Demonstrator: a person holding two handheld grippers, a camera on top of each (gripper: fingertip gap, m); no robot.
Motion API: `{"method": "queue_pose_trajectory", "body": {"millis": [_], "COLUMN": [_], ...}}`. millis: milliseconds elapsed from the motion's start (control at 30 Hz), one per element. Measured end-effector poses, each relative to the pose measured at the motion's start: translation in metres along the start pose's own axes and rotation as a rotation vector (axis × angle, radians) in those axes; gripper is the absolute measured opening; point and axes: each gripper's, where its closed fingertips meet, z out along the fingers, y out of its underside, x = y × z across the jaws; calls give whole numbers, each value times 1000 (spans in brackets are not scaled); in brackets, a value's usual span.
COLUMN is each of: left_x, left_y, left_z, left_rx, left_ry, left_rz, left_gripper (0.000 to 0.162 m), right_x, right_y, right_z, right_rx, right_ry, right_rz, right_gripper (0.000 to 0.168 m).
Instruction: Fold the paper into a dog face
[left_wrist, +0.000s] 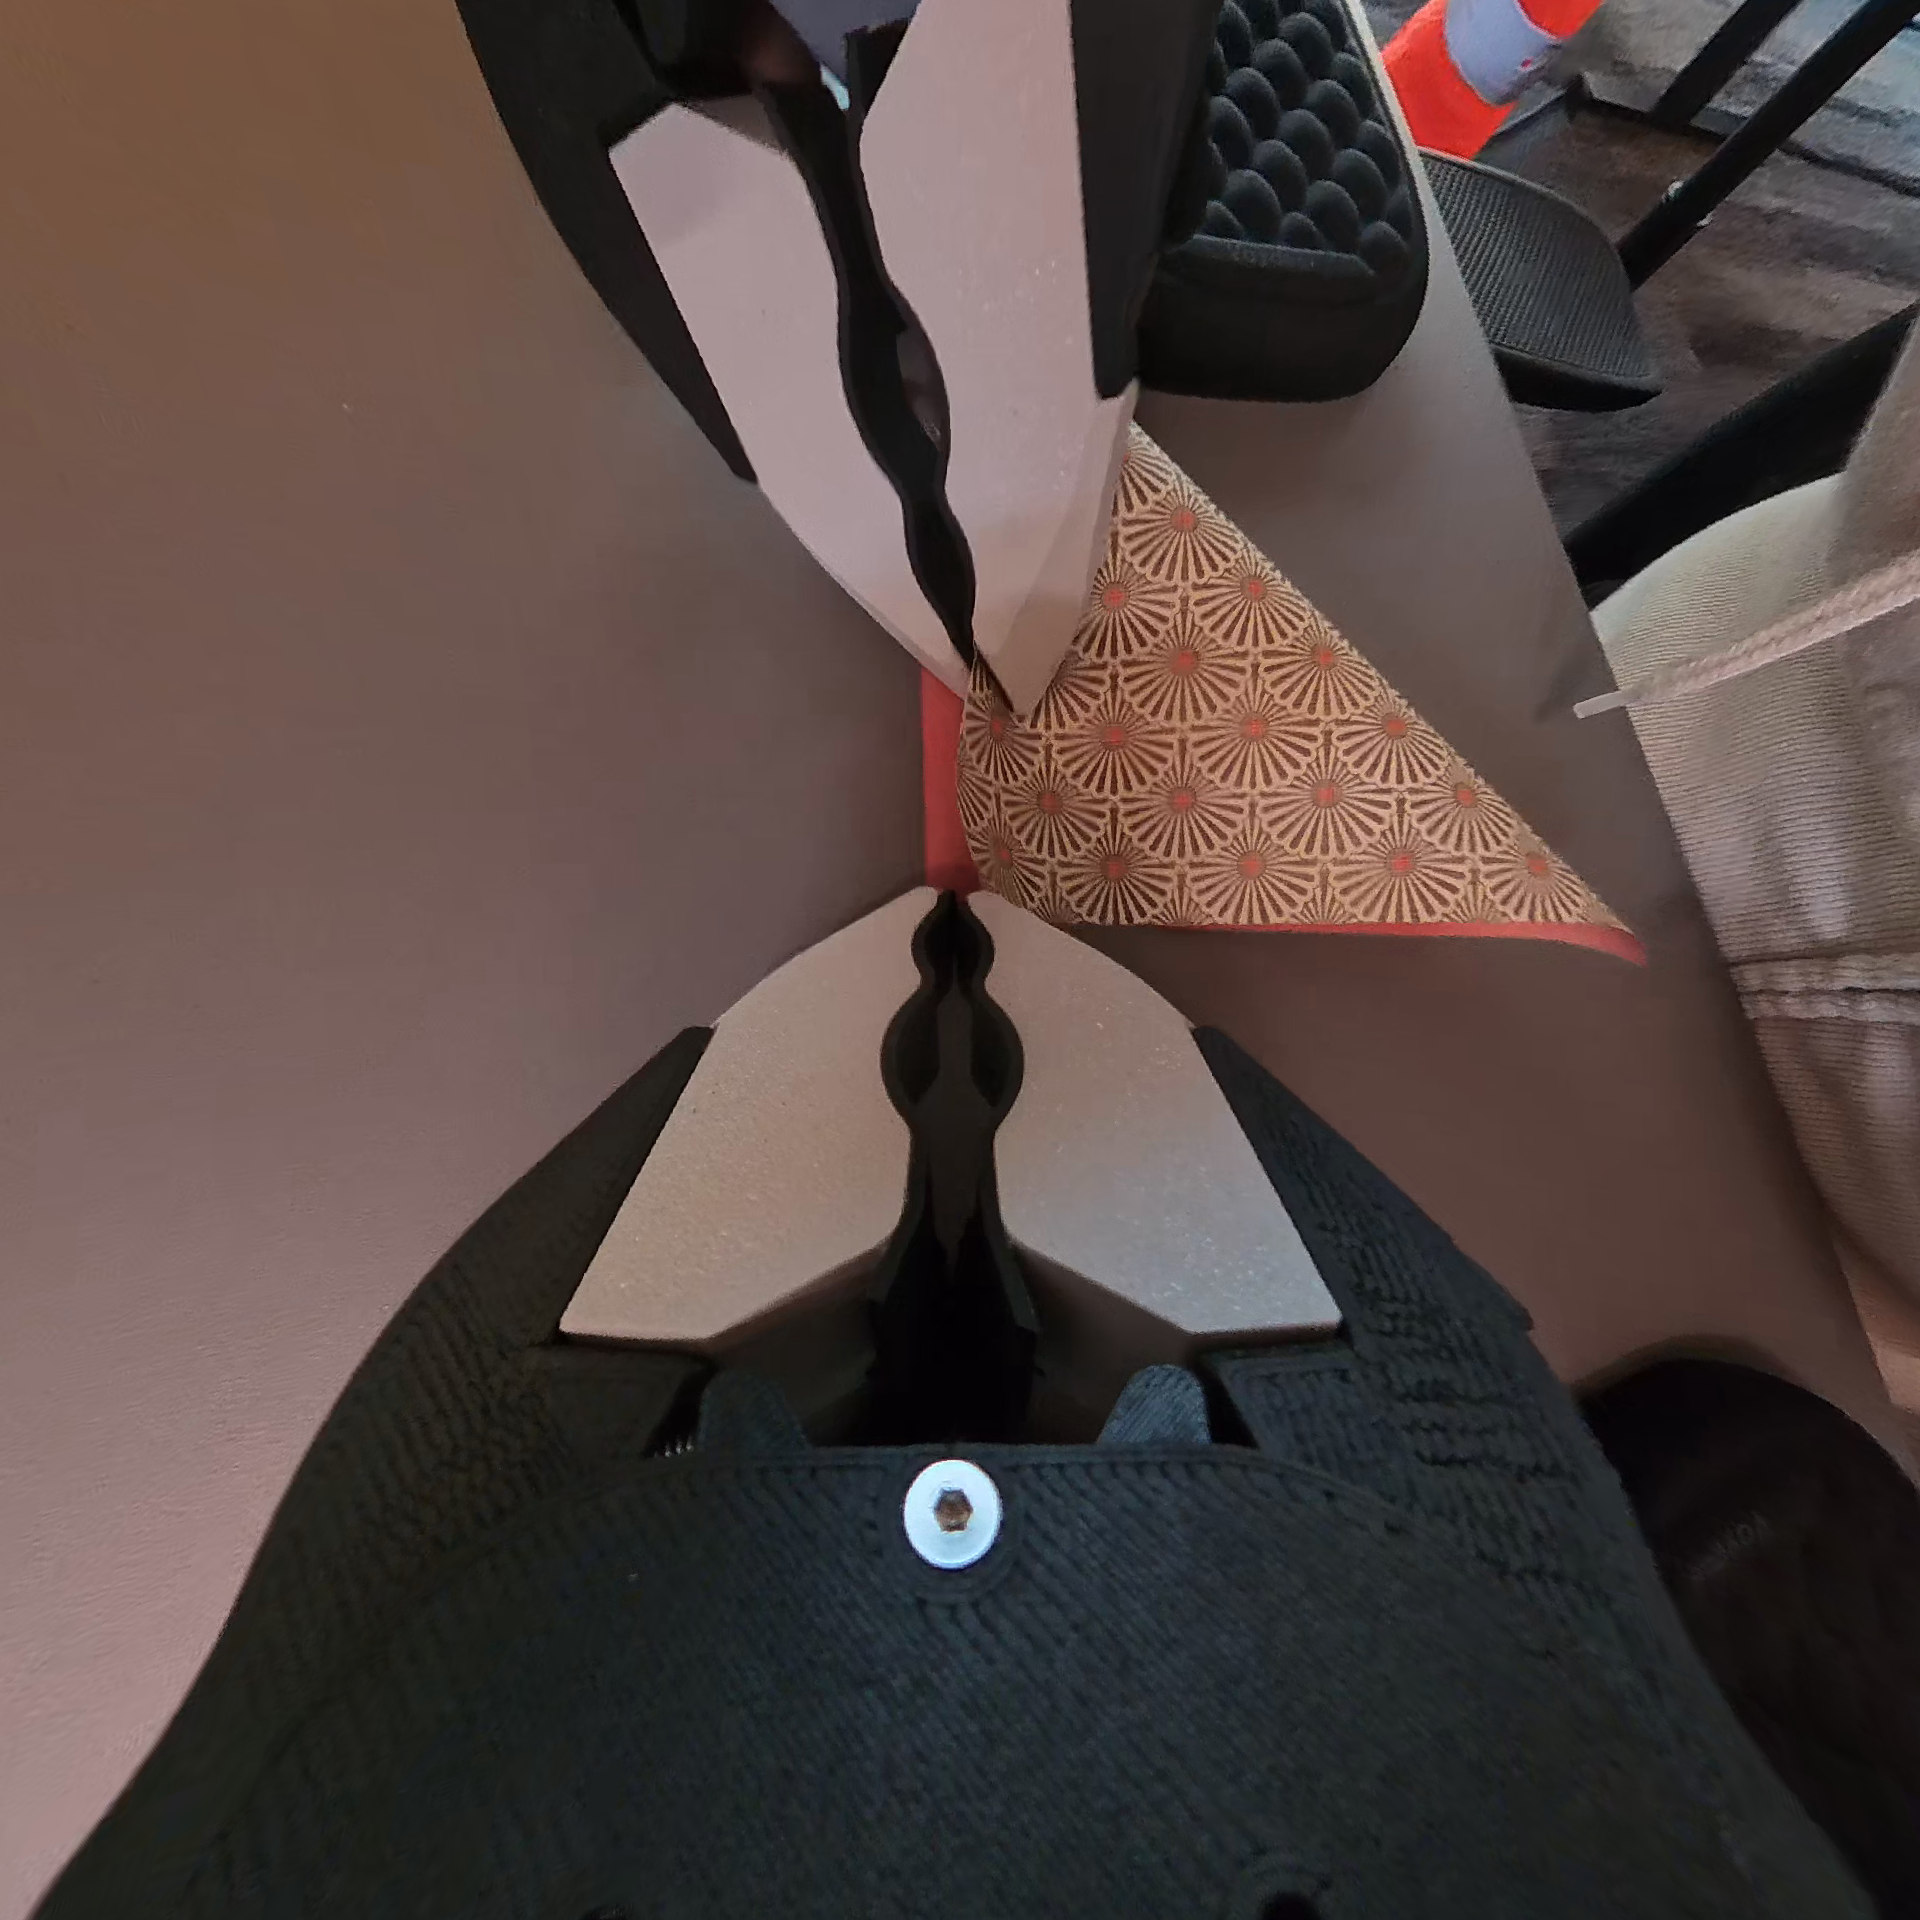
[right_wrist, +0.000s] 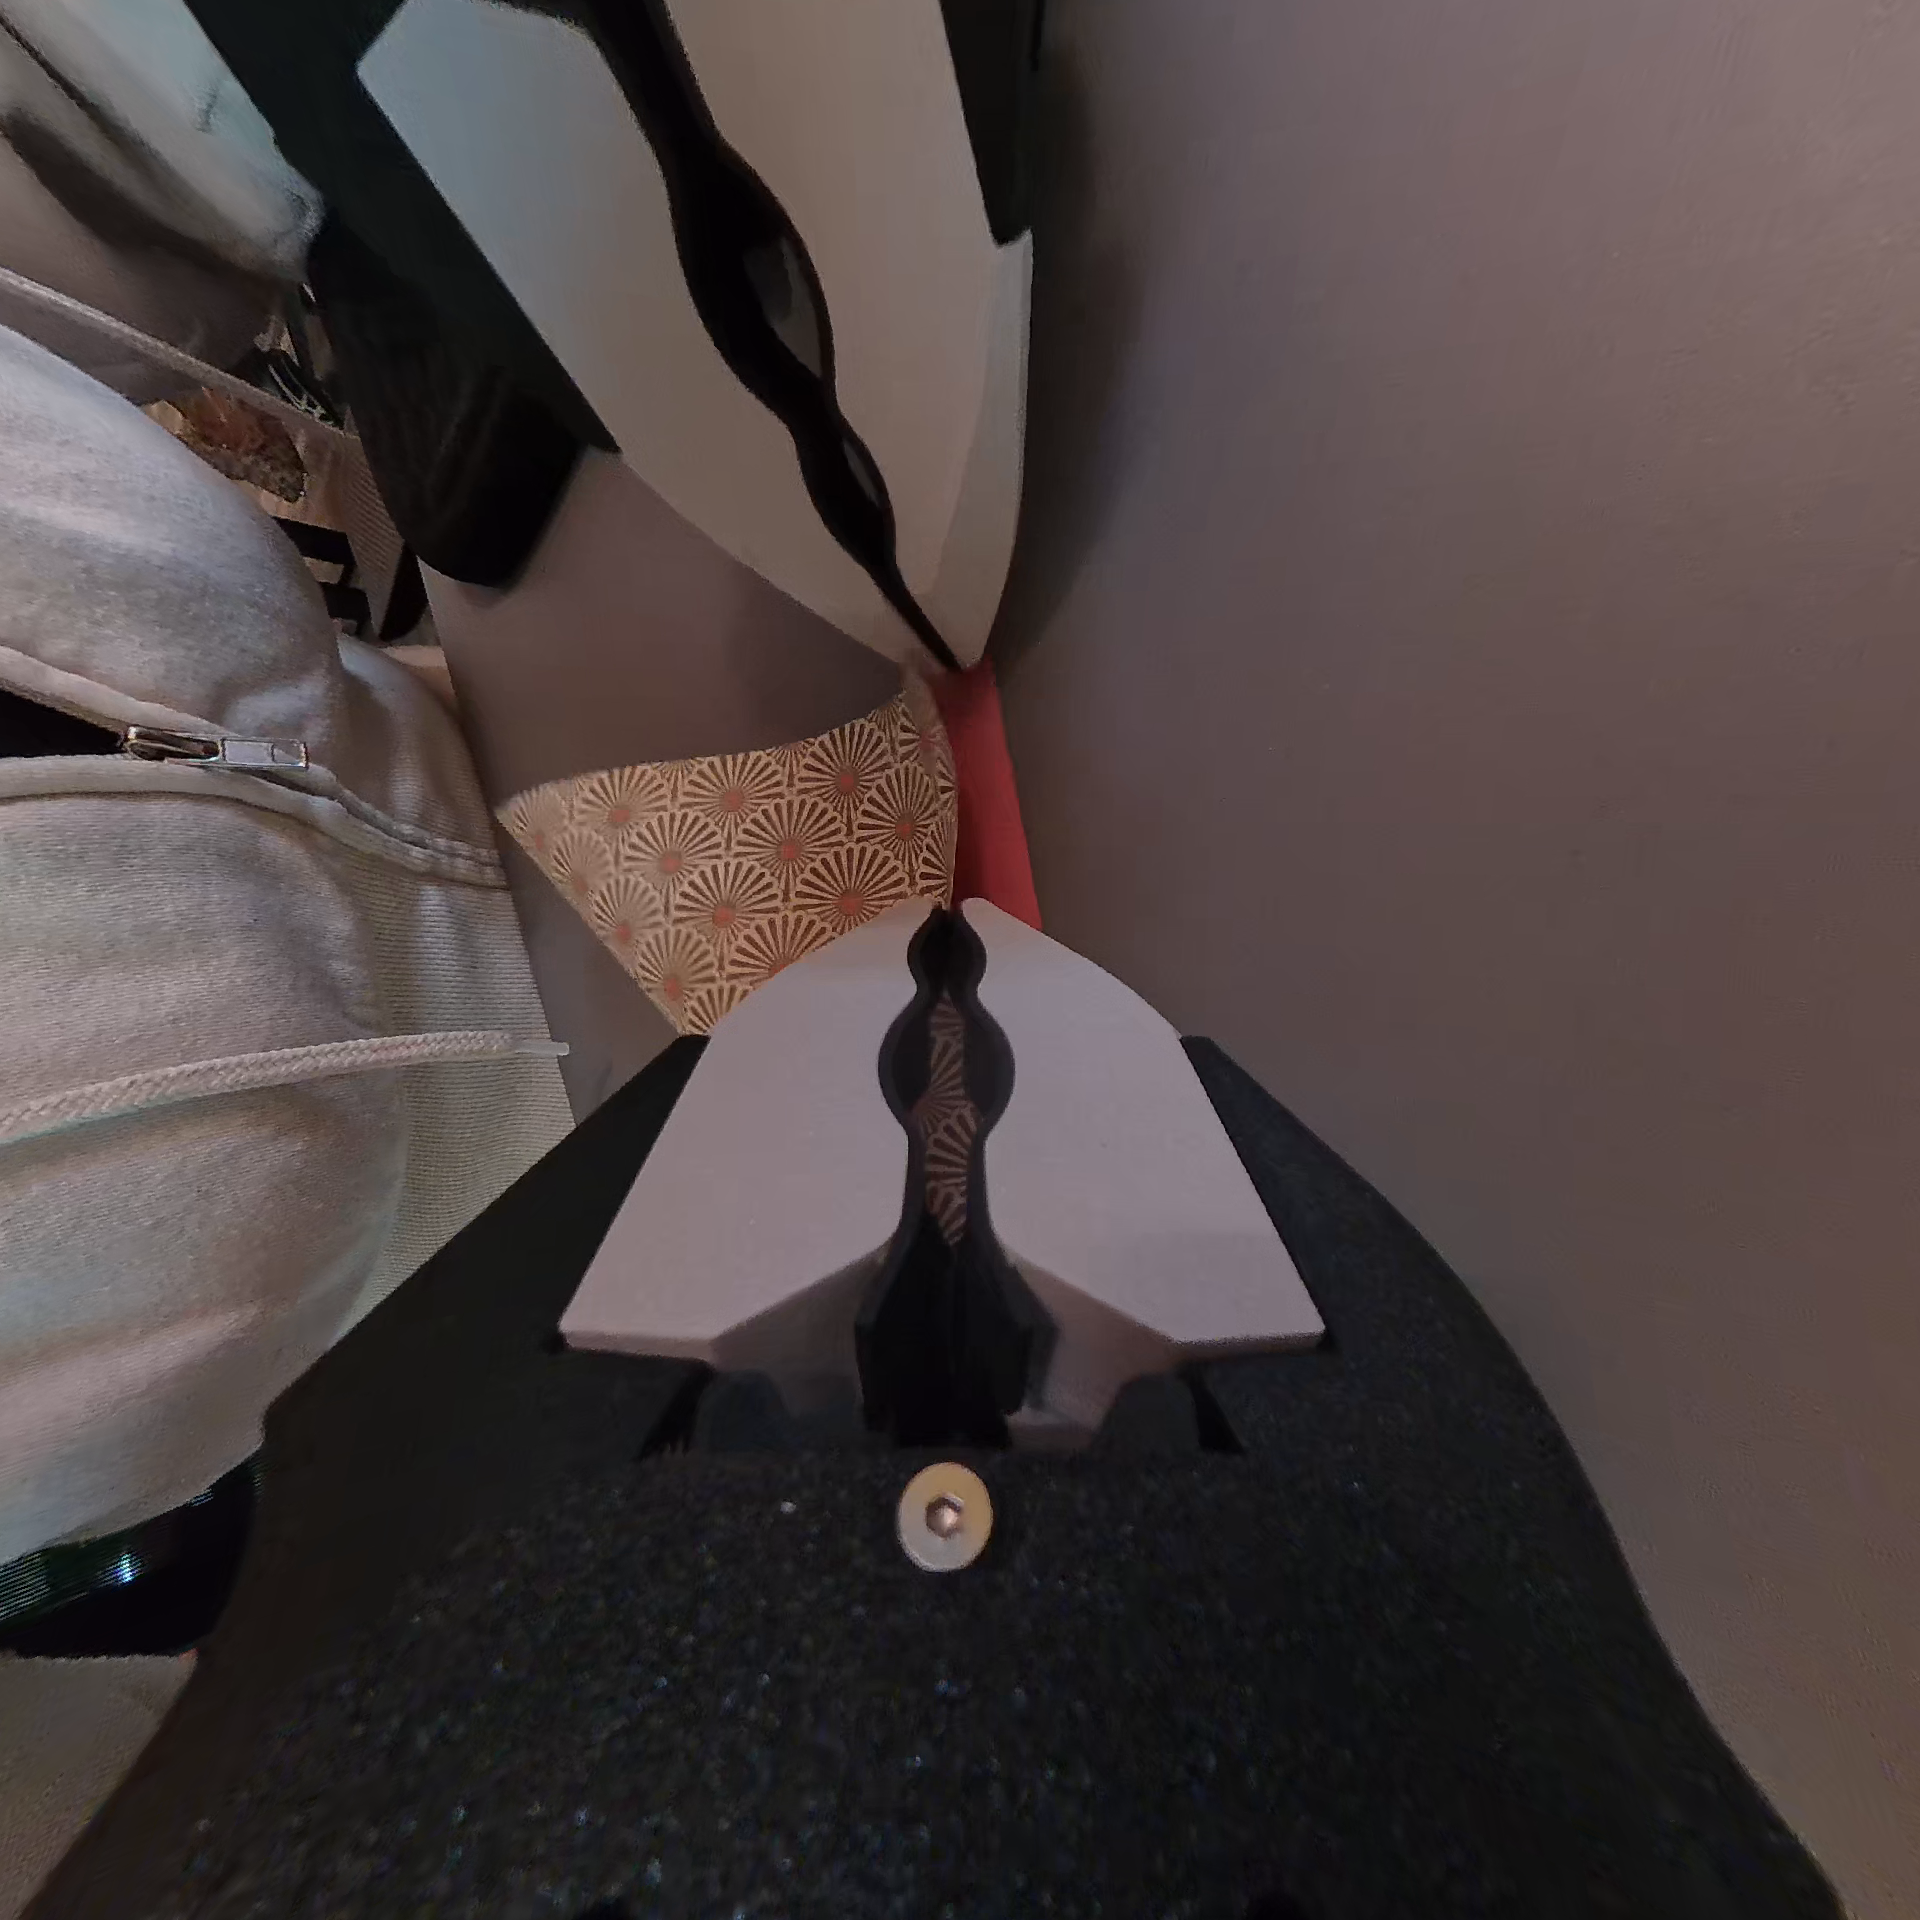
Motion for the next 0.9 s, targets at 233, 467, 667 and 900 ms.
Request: {"method": "queue_pose_trajectory", "body": {"millis": [233, 467, 667, 900], "left_x": [5, 6, 3, 3], "left_y": [-19, -15, -8, -7], "left_z": [-22, 7, 11, 11], "left_rx": [101, -5, -14, 5], "left_ry": [-101, -180, -177, -138], "left_rz": [90, 218, 184, 59], "left_gripper": [0, 0, 0, 1], "right_x": [0, 0, 0, 1], "right_y": [0, -1, -1, -3], "right_z": [0, 0, 0, -1], "right_rx": [18, 14, 11, 10], "right_ry": [-16, -15, -17, 8], "right_rz": [10, 14, 16, -30], "right_gripper": [0, 0, 0, 2]}}
